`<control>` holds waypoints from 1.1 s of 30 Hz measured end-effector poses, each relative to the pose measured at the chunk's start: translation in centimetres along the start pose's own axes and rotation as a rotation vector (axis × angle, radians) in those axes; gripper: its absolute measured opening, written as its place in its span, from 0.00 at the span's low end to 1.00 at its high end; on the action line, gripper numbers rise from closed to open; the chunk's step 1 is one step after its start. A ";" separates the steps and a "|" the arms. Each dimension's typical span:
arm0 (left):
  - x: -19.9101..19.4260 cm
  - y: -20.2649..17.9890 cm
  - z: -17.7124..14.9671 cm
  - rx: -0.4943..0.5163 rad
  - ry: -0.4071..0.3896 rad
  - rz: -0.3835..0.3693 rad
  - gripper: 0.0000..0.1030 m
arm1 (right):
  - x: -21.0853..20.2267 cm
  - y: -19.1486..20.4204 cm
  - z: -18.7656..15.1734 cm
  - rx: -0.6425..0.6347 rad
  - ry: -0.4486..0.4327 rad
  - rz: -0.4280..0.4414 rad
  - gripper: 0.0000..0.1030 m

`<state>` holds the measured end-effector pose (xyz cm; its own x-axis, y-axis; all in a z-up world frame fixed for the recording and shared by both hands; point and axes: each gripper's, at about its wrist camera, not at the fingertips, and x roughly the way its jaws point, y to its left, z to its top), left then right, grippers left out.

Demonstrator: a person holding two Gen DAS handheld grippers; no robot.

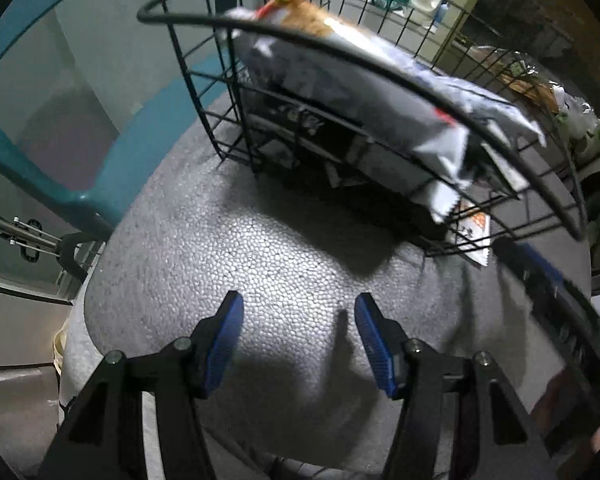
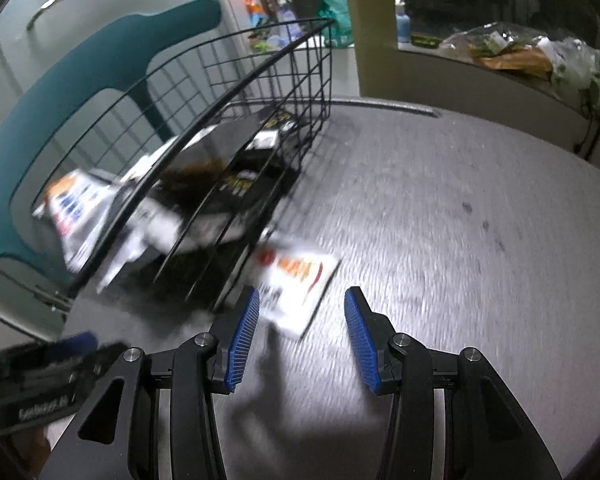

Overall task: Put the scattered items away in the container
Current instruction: 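Move the right gripper to the pizza-printed sachet beside the basket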

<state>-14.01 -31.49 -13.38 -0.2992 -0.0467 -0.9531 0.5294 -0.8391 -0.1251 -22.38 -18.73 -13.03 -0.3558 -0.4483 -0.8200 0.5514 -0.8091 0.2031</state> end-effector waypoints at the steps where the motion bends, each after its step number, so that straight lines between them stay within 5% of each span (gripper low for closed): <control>1: 0.1 0.2 0.1 -0.003 0.007 -0.001 0.62 | 0.3 0.0 0.5 -0.004 -0.003 0.002 0.44; 10: 1.2 0.9 1.1 -0.009 0.029 0.004 0.62 | 3.7 1.3 1.4 -0.108 0.034 -0.033 0.38; 25: 1.0 -0.3 0.7 0.014 0.049 -0.015 0.64 | 1.9 0.7 -1.0 -0.170 0.116 -0.121 0.38; 33: 0.2 -0.9 0.2 0.035 0.044 -0.029 0.64 | 0.3 0.2 -2.1 -0.131 0.082 -0.048 0.38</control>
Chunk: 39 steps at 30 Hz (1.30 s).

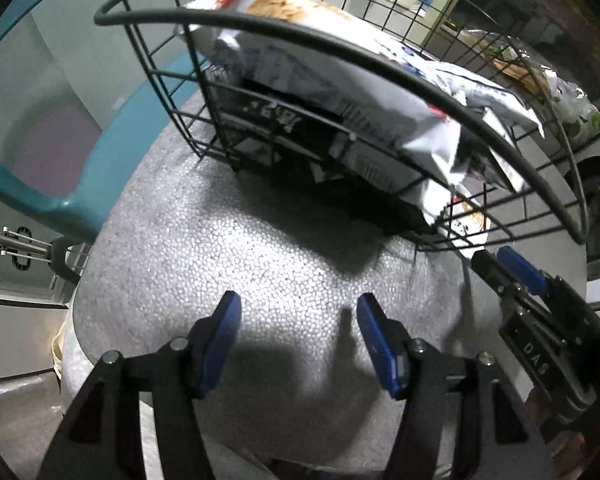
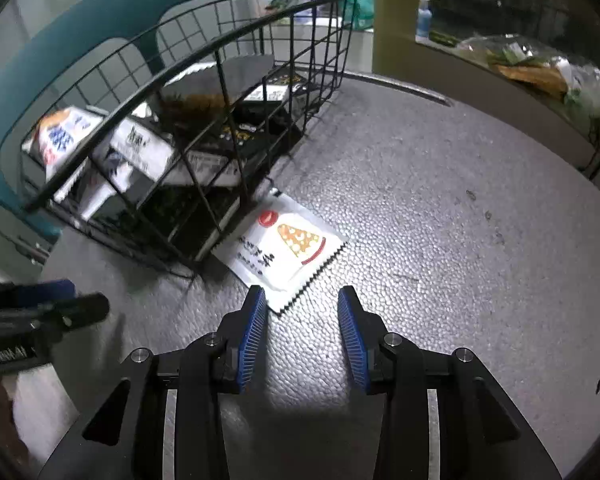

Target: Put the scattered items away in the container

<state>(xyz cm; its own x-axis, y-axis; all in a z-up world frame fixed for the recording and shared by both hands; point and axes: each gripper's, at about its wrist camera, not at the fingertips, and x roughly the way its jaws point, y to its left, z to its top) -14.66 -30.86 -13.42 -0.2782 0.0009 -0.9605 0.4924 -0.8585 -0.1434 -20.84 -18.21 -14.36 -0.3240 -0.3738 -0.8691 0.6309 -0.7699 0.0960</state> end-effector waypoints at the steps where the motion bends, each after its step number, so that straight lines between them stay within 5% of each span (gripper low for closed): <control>1: -0.1 0.1 -0.1 -0.006 0.000 -0.002 0.64 | -0.1 0.0 -0.2 0.002 -0.005 0.005 0.38; 19: 0.5 0.6 0.3 -0.009 0.029 -0.014 0.64 | 2.8 0.1 5.9 -0.014 -0.057 -0.004 0.38; 39: 0.7 0.1 -0.1 -0.006 0.034 -0.020 0.64 | 2.5 0.6 2.5 -0.060 0.026 -0.058 0.38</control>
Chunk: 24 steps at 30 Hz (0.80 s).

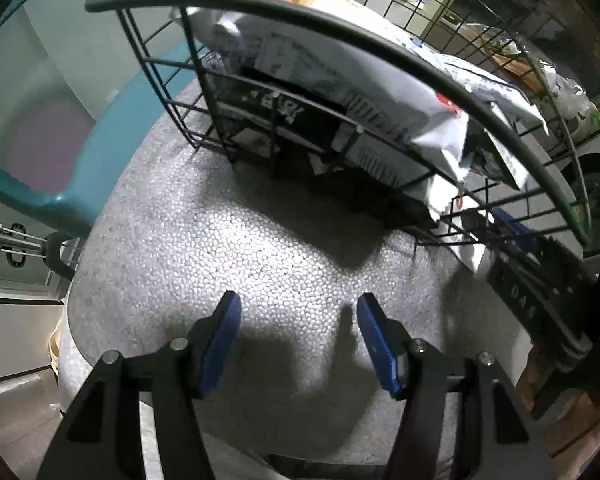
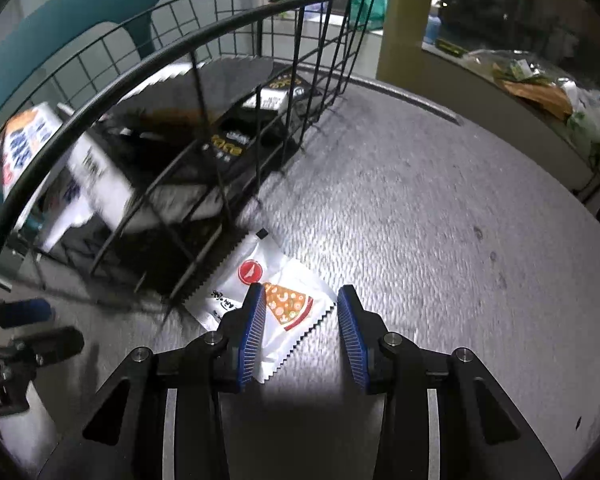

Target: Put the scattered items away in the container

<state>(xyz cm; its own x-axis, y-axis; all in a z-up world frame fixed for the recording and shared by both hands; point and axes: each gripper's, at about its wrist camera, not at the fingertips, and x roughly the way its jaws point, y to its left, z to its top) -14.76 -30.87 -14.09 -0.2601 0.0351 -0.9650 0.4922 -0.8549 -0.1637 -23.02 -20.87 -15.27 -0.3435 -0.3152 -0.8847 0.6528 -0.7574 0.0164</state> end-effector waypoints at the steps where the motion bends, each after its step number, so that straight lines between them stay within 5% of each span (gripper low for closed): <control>1: -0.1 0.0 -0.1 0.000 -0.001 -0.001 0.64 | -0.2 0.0 -0.3 0.001 0.003 0.002 0.38; 17: -0.6 -3.3 -1.9 0.113 0.015 -0.024 0.64 | -4.9 -0.2 -8.6 0.049 0.046 -0.009 0.40; 24: -1.2 -3.2 -1.8 0.115 0.009 -0.020 0.64 | -4.9 -1.7 -8.7 0.235 -0.027 0.172 0.54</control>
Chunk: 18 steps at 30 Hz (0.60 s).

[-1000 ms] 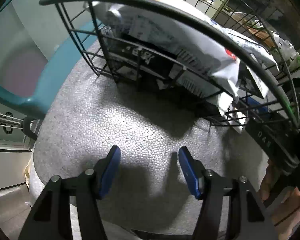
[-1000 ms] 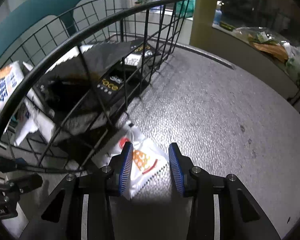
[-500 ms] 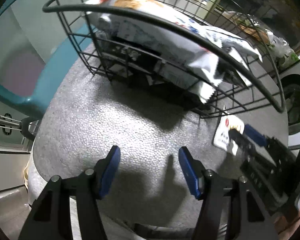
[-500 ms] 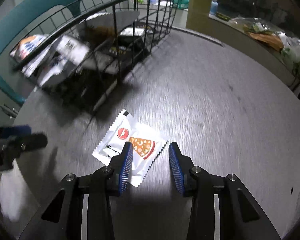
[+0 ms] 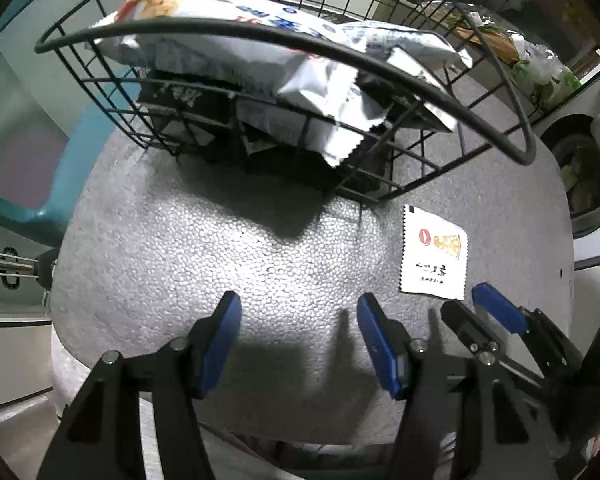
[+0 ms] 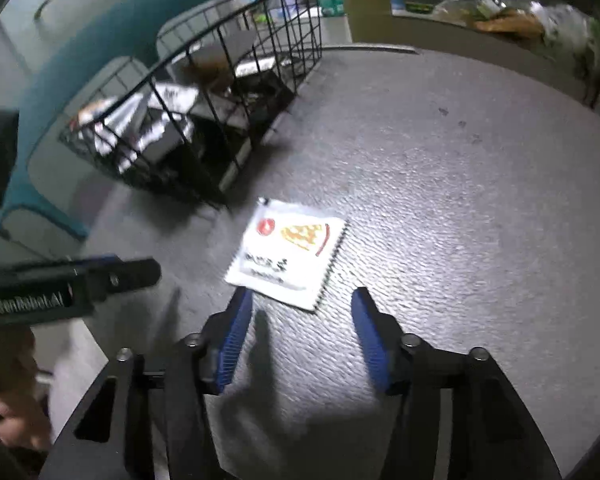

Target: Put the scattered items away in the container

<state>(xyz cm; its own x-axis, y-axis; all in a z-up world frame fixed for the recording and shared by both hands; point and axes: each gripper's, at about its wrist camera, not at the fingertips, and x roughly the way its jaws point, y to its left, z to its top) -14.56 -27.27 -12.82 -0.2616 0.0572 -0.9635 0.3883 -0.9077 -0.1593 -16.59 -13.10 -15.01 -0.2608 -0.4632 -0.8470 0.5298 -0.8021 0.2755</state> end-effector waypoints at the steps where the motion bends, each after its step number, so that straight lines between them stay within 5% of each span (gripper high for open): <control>1: -0.1 0.2 0.0 -0.002 0.000 0.002 0.64 | 0.1 0.2 0.1 0.006 -0.006 0.002 0.57; 11: -0.7 3.2 2.1 -0.001 -0.007 0.011 0.64 | 2.9 4.5 2.0 -0.023 -0.030 -0.174 0.74; 18: -0.5 4.9 2.4 -0.016 0.007 0.009 0.64 | 3.8 6.1 2.1 -0.082 -0.015 -0.275 0.71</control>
<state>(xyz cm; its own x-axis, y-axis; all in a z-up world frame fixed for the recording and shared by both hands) -14.70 -32.74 -12.62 -0.2521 0.0517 -0.9663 0.4047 -0.9014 -0.1538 -16.07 -20.54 -15.64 -0.4151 -0.2382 -0.8780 0.5011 -0.8654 -0.0021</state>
